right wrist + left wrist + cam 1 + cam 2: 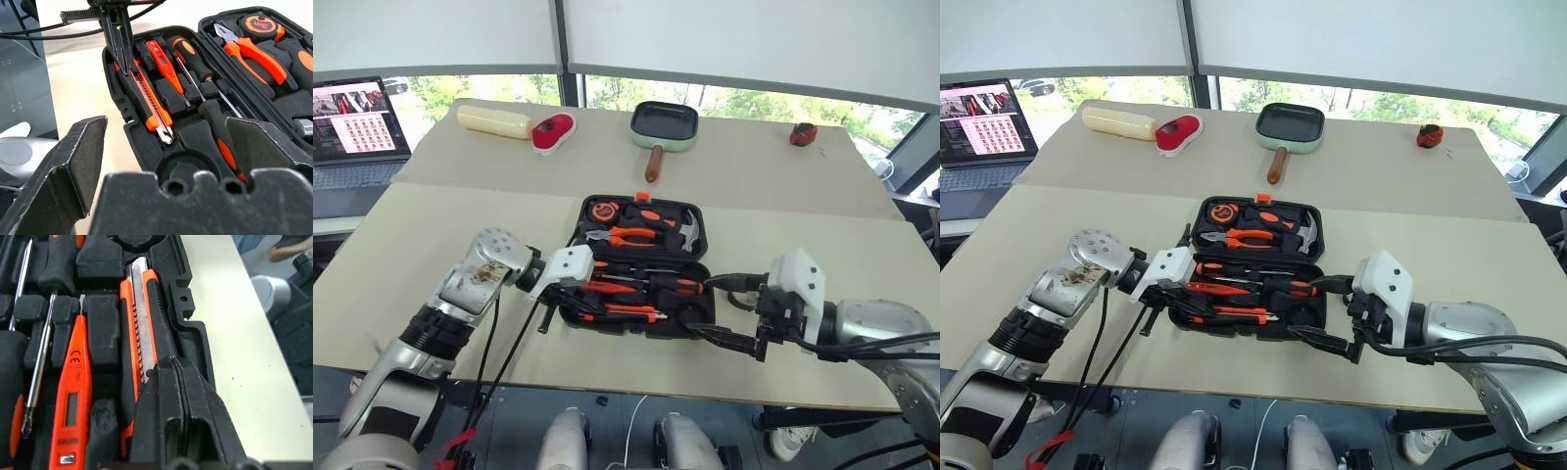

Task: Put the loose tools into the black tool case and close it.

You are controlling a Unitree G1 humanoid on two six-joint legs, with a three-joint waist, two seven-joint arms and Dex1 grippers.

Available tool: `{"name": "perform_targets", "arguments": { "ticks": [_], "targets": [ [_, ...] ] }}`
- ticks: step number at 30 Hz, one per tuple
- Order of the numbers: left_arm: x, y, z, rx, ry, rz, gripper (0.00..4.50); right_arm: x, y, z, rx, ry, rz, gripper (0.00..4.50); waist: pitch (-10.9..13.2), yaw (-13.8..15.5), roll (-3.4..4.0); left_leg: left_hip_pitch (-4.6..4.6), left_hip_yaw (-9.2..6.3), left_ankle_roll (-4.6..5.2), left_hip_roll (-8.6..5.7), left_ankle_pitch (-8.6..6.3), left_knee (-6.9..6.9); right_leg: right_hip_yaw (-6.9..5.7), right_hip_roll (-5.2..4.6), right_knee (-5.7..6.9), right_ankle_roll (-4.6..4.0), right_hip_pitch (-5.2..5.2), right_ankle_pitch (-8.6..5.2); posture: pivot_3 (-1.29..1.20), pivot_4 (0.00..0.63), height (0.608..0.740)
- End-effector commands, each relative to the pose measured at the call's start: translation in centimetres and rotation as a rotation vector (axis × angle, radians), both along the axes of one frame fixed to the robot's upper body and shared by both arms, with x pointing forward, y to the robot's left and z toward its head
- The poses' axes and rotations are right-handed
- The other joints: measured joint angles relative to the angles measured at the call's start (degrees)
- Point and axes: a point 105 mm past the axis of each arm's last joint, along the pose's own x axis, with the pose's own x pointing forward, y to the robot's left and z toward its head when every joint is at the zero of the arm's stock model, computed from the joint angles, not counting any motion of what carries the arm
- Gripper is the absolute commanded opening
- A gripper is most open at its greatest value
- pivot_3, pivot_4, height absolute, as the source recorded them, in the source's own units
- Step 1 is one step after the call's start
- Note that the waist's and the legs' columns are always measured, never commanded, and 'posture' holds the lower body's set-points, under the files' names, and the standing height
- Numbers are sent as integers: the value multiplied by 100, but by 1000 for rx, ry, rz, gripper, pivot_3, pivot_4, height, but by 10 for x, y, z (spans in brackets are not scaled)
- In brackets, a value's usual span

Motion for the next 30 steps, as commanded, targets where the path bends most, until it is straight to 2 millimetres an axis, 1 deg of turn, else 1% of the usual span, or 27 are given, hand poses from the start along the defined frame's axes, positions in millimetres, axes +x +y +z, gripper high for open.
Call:
{"name": "perform_targets", "arguments": {
  "ticks": [1,5,7,8,10,12,13,15,16,17,18,19,20,21,22,23,24,25,26,30],
  "targets": [
    [5,2,-16,76,-48,5,53,-3,2,7,-1,-33,15,4500,0,0,0,0,0,0,0,0,1,0,0,2,0,0,0,0,150,740],
    [6,6,-29,115,-66,-2,53,-5,2,6,-2,-29,14,4500,-3,3,3,5,0,0,0,0,3,0,-1,4,0,5,0,0,150,740],
    [7,6,-31,110,-68,4,53,-5,2,5,-5,-28,8,4500,-6,3,4,11,-1,0,0,0,4,0,-1,4,0,11,0,0,150,740],
    [9,5,-28,95,-70,15,53,-5,0,4,-9,-31,0,4500,-7,4,6,17,0,0,0,0,4,0,-1,4,0,16,0,0,150,740],
    [15,1,-15,28,-83,45,53,-4,-5,4,-19,-40,-37,4500,-9,14,8,27,0,0,-1,0,3,0,-1,4,0,27,0,0,150,740],
    [18,-1,5,-62,-80,78,53,-3,-15,4,-26,-43,-92,4500,-8,21,8,32,0,0,-2,0,4,0,-2,5,1,32,-1,0,150,740],
    [18,-2,18,-125,-64,99,53,-4,-23,2,-31,-35,-133,4500,-8,16,7,31,-1,1,-1,0,5,0,-2,5,1,30,-1,0,150,740],
    [14,-3,45,-248,-9,123,593,-8,-42,-3,-31,5,-228,4500,-7,14,5,15,-2,1,-1,1,6,0,-2,10,2,15,-1,0,150,740],
    [10,-4,57,-304,17,123,720,-10,-51,-5,-26,29,-274,4500,-6,4,5,6,-3,1,-1,1,6,0,-2,10,2,6,-1,0,150,740],
    [8,-4,67,-351,34,126,1155,-14,-60,-8,-26,50,-313,4500,-6,3,5,-1,-4,1,-1,1,6,1,-1,12,3,-1,-1,0,150,740],
    [5,-4,75,-385,44,130,1490,-18,-67,-10,-29,64,-345,4500,-7,-2,5,-6,-8,1,-2,1,5,-2,-2,11,6,-3,-3,0,150,740],
    [2,-4,82,-412,49,130,1924,-22,-76,-12,-39,78,-384,4500,-7,-8,6,-6,-10,1,-2,1,5,-4,-2,11,8,0,-5,0,150,740],
    [0,-4,86,-431,52,127,2276,-26,-84,-14,-50,87,-417,4500,-8,-9,7,-6,-11,1,-3,1,4,-3,-2,10,9,0,-5,0,150,740],
    [-3,-5,89,-441,53,123,2750,-29,-90,-15,-56,95,-444,4500,-8,-9,7,-4,-12,1,-4,1,4,-3,-2,10,9,1,-5,0,150,740],
    [-5,-5,91,-445,51,117,3013,-32,-96,-16,-59,106,-467,4500,-8,-13,8,0,-13,1,-4,1,5,-3,-2,11,10,6,-6,0,150,740],
    [-6,-6,92,-449,46,111,3450,-35,-100,-17,-65,113,-483,4500,-8,-18,8,2,-13,1,-5,1,5,-3,-2,11,10,6,-6,0,150,740],
    [-7,-7,91,-452,43,106,3741,-37,-104,-18,-74,120,-494,4500,-8,-24,8,5,-13,1,-5,1,5,-2,-1,13,10,8,-6,0,150,740],
    [-10,-9,91,-452,50,92,4160,-37,-106,-19,-80,122,-498,4500,-8,-32,8,9,-13,1,-5,1,5,-2,-1,13,13,10,-8,0,150,740],
    [-12,-10,90,-452,57,83,4465,-36,-107,-20,-83,123,-498,4500,-8,-46,8,12,-13,1,-5,1,5,0,0,13,15,11,-10,0,150,740],
    [-14,-17,91,-460,53,61,4465,-18,-106,-24,-96,114,-509,4500,-7,-75,9,18,-13,1,-5,1,5,4,2,12,14,14,-10,0,150,740]
  ]
}}
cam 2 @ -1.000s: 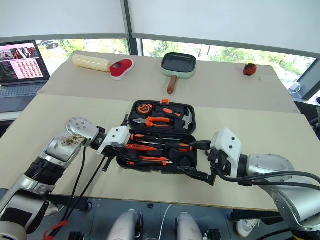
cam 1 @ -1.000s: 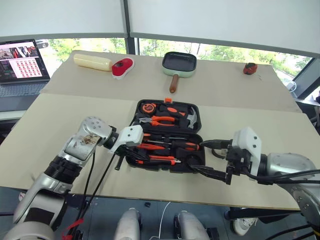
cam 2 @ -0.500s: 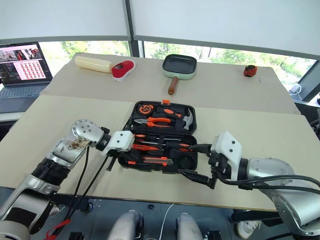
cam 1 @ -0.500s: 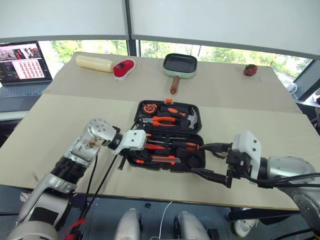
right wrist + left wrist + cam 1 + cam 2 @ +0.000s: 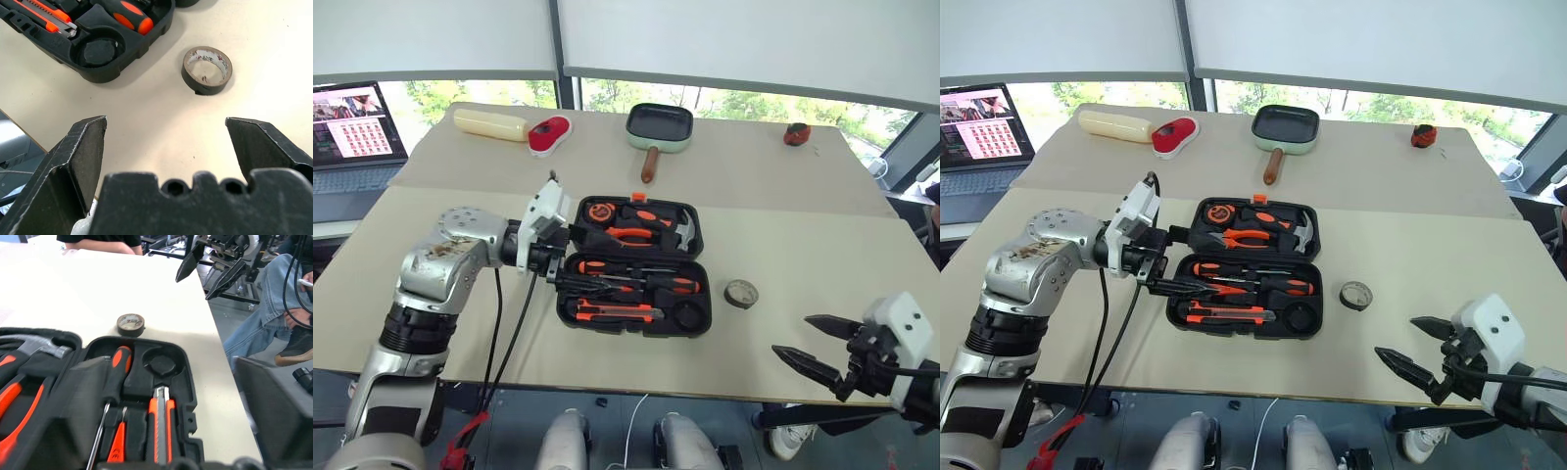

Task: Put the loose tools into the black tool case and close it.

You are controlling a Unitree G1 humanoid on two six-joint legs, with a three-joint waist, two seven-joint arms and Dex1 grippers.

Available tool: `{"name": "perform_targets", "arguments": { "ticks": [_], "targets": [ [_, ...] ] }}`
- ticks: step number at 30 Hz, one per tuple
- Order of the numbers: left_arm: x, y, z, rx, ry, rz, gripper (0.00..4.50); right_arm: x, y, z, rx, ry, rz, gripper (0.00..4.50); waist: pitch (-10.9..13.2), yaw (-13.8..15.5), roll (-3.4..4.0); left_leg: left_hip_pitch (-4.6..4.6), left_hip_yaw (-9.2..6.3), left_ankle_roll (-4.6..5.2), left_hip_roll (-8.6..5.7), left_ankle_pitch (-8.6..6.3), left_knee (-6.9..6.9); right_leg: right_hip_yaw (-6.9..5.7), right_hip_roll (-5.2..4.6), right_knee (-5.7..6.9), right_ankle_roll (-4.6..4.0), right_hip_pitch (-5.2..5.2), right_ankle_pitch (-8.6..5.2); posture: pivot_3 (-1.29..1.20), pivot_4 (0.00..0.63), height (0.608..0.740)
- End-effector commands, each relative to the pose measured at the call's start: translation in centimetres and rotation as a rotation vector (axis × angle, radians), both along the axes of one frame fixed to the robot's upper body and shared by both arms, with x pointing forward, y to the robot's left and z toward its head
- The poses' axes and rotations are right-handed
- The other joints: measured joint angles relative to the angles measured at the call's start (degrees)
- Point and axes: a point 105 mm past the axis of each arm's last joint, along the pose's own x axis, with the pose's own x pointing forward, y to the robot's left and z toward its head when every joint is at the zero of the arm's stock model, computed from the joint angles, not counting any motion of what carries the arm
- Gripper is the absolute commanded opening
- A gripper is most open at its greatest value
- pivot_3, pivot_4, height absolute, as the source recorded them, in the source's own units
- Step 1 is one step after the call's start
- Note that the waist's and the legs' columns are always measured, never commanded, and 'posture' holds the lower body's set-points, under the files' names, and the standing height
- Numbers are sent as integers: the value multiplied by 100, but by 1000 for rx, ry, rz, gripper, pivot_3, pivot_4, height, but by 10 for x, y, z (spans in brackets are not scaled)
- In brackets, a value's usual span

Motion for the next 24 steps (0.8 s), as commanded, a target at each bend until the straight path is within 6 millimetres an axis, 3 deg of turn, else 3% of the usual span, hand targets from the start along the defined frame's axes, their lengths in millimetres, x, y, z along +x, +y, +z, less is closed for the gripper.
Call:
{"name": "perform_targets", "arguments": {
  "ticks": [1,11,15,19,24],
  "targets": [
    [-5,-7,8,-12,-45,-32,4465,18,0,0,-57,-34,-3,4500,1,-2,0,0,0,0,0,0,0,1,0,0,-1,-1,0,0,150,740],
    [-1,-14,7,-39,-138,7,4465,81,37,-28,-88,-47,68,4500,4,-22,3,-10,1,0,-5,0,-3,4,0,-2,-9,-10,3,0,150,740],
    [0,-14,10,-51,-141,17,4500,85,41,-46,-135,-23,92,3520,4,37,3,-16,0,0,-5,0,-3,0,-1,-2,-7,-12,2,0,150,740],
    [-1,-12,10,-49,-136,24,4500,85,42,-56,-148,-13,93,2119,4,41,4,-17,2,0,-4,0,-2,1,-1,-2,-6,-12,2,0,150,740],
    [-2,-9,8,-36,-133,22,4500,87,40,-54,-149,-38,79,360,4,35,4,-15,2,0,-3,0,-1,1,0,1,-7,-11,3,0,150,740]
  ]
}}
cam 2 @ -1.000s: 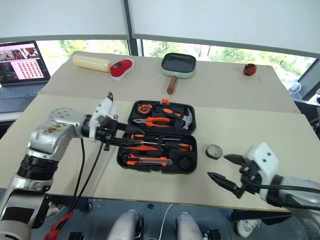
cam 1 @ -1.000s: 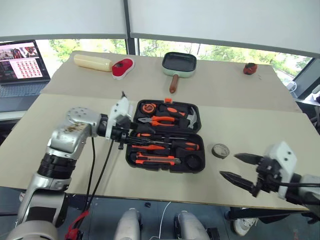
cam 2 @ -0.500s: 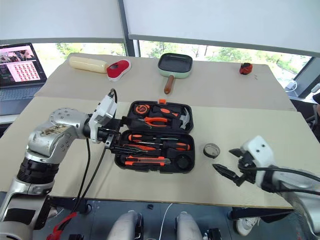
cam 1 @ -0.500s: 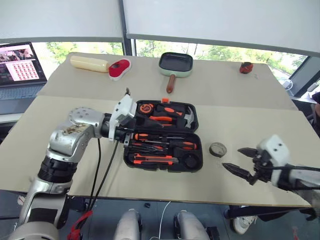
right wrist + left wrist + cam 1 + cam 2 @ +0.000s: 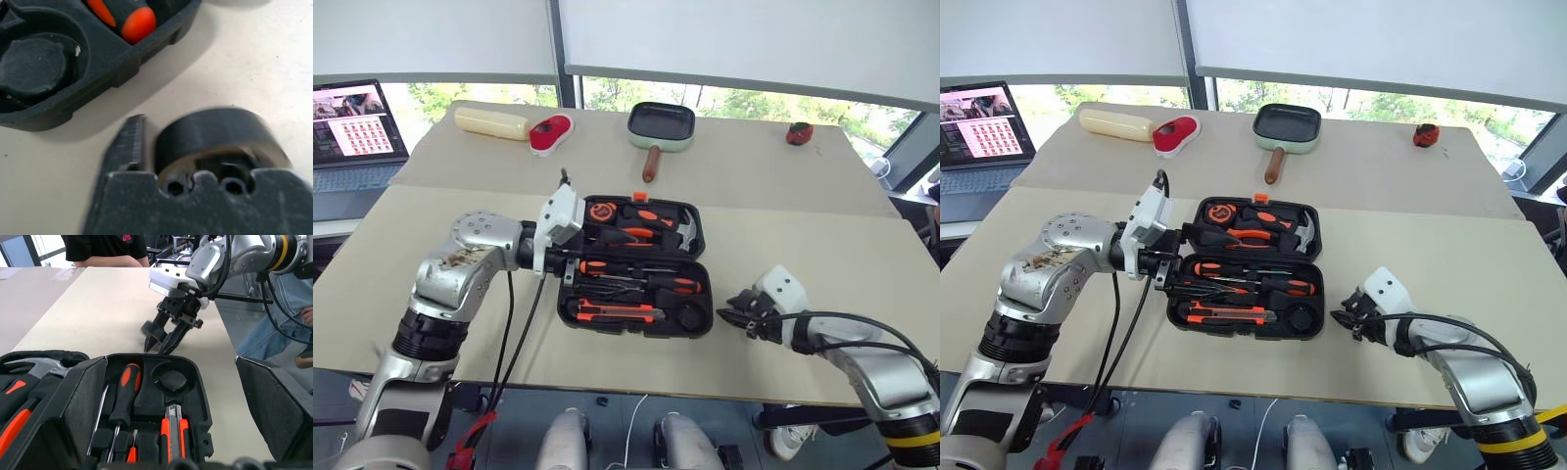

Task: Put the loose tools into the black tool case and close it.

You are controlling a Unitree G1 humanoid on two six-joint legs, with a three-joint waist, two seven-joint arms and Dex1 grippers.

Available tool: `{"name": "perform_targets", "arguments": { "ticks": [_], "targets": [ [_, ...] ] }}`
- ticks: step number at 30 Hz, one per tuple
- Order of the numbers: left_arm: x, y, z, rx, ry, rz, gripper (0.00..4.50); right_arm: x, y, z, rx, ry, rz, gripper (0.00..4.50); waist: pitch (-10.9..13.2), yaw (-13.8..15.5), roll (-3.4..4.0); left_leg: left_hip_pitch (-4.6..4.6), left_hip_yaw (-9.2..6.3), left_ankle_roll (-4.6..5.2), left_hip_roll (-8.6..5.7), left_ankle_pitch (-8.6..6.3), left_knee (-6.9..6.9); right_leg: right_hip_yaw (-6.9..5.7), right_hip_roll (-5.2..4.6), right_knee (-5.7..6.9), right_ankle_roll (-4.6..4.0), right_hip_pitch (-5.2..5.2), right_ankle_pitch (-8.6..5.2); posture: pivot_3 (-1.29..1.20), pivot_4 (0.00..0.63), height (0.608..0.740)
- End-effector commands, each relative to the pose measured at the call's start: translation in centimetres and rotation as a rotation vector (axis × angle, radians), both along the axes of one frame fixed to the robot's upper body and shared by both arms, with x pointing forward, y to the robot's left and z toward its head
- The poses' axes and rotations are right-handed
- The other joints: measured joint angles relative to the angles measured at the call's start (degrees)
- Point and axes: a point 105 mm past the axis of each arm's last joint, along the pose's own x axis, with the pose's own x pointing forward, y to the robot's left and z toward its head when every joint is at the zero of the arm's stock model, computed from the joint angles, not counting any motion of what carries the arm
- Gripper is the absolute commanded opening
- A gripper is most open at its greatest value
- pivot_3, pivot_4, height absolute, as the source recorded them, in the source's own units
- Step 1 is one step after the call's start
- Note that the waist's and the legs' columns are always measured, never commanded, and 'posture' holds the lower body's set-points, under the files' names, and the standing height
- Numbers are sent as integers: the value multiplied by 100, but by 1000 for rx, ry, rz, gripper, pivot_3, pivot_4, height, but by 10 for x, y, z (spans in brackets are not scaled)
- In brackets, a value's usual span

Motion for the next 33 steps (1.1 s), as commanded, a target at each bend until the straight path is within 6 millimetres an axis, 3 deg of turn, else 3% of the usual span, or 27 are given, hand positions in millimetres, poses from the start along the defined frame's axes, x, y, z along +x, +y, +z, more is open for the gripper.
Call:
{"name": "perform_targets", "arguments": {
  "ticks": [1,6,8,10,12,16,19,23,30,33],
  "targets": [
    [-4,3,7,-5,-39,-8,4500,3,-9,6,-25,-37,-27,106,0,0,0,0,0,0,0,0,0,0,0,0,0,0,0,0,150,740],
    [-6,3,5,9,-43,-23,4500,-3,-7,29,1,-81,32,38,1,27,1,-1,0,0,-2,0,1,0,-1,-1,0,0,0,0,150,740],
    [-7,3,4,16,-45,-28,4500,-10,6,47,33,-106,125,38,2,23,3,-1,2,0,-3,0,1,0,-2,-2,0,-1,0,0,150,740],
    [-8,4,2,30,-43,-37,4500,-21,32,69,75,-135,267,38,3,4,4,-1,1,0,0,0,0,0,0,-1,0,-1,0,0,150,740],
    [-10,5,-1,47,-45,-46,4500,-33,53,78,92,-134,377,38,3,-42,4,0,-1,0,5,0,-4,1,5,0,-1,-4,0,0,150,740],
    [-12,5,-4,60,-48,-51,4500,-43,74,67,34,-88,492,38,3,-44,4,0,-7,0,5,0,-5,-3,6,-2,-2,-2,-1,0,150,740],
    [-14,4,-4,62,-54,-53,4500,-38,77,54,-39,-82,503,38,4,-12,4,-2,-5,0,1,0,-1,-4,1,-2,-2,-2,-1,0,150,740],
    [-15,7,-3,67,-58,-42,4500,-29,72,48,-99,-75,477,1407,4,11,4,-3,-2,0,0,0,3,-3,0,-2,-2,-2,-1,0,150,740],
    [-16,12,-5,74,-58,-13,4500,-35,74,46,-108,-48,546,3692,4,11,4,-3,-3,0,3,0,0,-3,2,0,-2,-5,-1,0,150,740],
    [-14,14,-5,74,-60,-4,4500,-35,74,52,-96,-54,553,3692,4,11,4,-3,-3,0,3,0,1,-3,2,0,-2,-4,-1,0,150,740]
  ]
}}
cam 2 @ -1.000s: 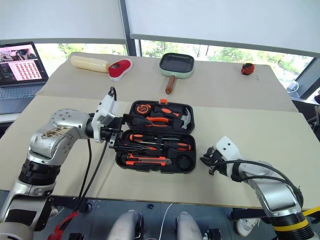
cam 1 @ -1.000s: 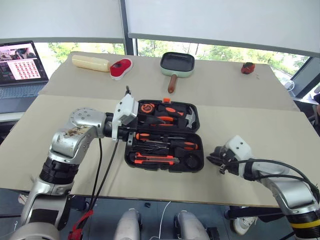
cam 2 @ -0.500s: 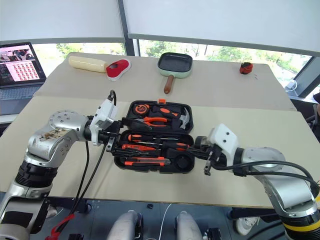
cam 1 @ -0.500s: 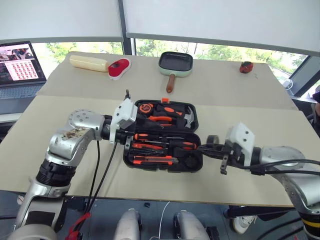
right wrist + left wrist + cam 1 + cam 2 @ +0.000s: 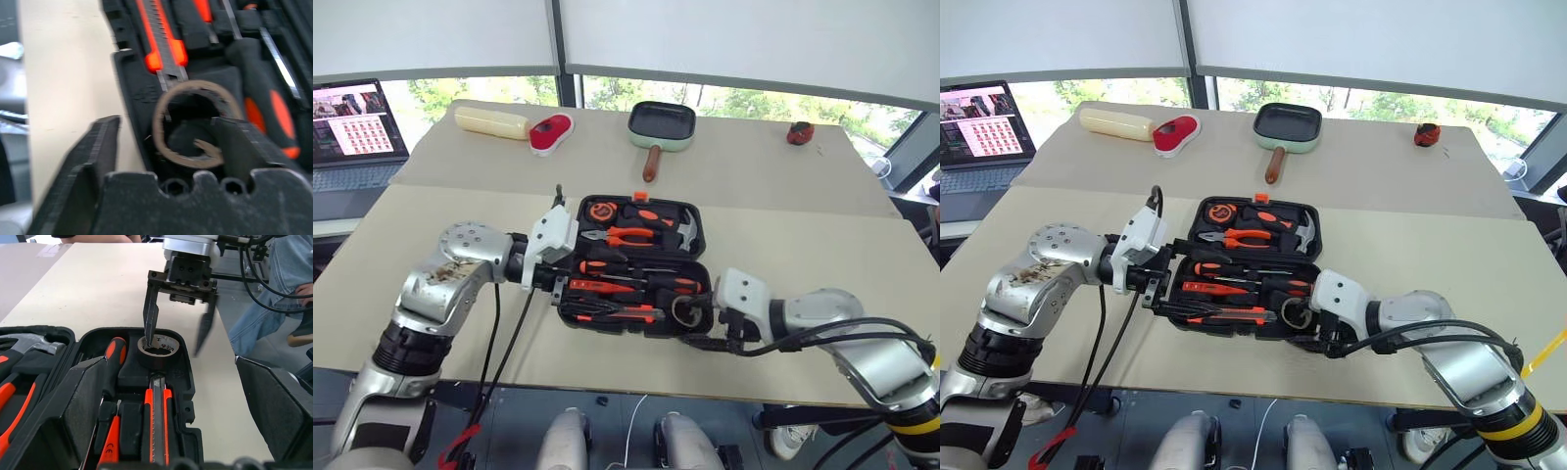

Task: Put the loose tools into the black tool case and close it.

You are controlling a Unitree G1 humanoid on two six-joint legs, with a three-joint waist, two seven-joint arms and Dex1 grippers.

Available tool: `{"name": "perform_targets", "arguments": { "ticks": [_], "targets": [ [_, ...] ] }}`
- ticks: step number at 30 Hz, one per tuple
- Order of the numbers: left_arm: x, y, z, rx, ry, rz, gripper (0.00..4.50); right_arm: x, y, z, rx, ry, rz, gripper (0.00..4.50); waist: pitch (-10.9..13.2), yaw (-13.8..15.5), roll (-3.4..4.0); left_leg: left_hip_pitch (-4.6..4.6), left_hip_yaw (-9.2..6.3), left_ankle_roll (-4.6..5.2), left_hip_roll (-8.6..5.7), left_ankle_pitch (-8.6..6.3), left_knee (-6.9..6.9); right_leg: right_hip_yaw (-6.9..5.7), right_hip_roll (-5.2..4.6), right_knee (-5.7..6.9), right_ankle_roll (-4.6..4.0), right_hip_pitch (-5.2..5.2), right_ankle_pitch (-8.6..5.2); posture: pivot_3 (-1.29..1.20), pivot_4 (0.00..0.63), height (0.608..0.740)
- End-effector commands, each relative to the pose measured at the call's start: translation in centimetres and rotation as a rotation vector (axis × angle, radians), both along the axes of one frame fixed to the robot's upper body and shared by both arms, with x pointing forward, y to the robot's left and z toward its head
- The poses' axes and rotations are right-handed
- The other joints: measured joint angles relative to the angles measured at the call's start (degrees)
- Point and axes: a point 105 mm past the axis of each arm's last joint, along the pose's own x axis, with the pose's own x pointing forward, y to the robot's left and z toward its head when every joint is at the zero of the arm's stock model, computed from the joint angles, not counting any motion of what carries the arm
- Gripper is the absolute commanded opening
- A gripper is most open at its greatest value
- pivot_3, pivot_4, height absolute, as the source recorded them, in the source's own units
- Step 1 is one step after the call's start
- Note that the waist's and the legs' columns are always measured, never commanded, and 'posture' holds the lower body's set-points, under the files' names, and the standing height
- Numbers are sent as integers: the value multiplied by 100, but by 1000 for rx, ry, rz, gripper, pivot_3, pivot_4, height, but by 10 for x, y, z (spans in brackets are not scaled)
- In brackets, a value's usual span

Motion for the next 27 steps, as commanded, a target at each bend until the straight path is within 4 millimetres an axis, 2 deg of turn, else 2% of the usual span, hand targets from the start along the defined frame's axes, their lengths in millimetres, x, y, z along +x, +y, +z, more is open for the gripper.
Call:
{"name": "perform_targets", "arguments": {
  "ticks": [1,4,7,8,10,15,25,27],
  "targets": [
    [-1,2,10,-8,-55,1,4500,-1,1,17,15,-51,35,3692,0,2,0,0,0,0,0,0,0,0,0,0,0,0,0,0,150,740],
    [0,2,10,-8,-59,4,4500,0,-2,19,14,-50,31,3692,0,7,0,0,0,0,0,0,0,0,0,0,0,1,0,0,150,740],
    [1,-1,10,-13,-61,0,4500,0,-5,13,-16,-51,28,3692,0,7,0,0,0,0,0,0,0,0,0,0,0,0,0,0,150,740],
    [1,-2,11,-14,-62,-2,4500,-1,-5,11,-25,-50,30,3187,0,7,0,0,0,0,0,0,0,0,-1,0,0,0,0,0,150,740],
    [1,-3,11,-15,-63,-4,4500,-4,-7,8,-37,-40,34,2733,0,7,0,0,0,0,0,0,0,0,-1,0,0,0,0,0,150,740],
    [3,-3,12,-12,-67,-6,4500,-5,-16,4,-71,-31,11,968,0,10,0,0,1,0,0,0,0,0,0,0,0,0,0,0,150,740],
    [6,-4,12,-10,-69,-10,4500,-5,-19,10,-64,-37,4,968,0,10,0,0,1,0,0,0,0,0,0,0,0,0,0,0,150,740],
    [7,-3,12,-9,-70,-3,4500,-3,-18,17,-12,-33,-18,968,0,10,0,0,1,0,0,0,0,0,0,0,0,0,0,0,150,740]
  ]
}}
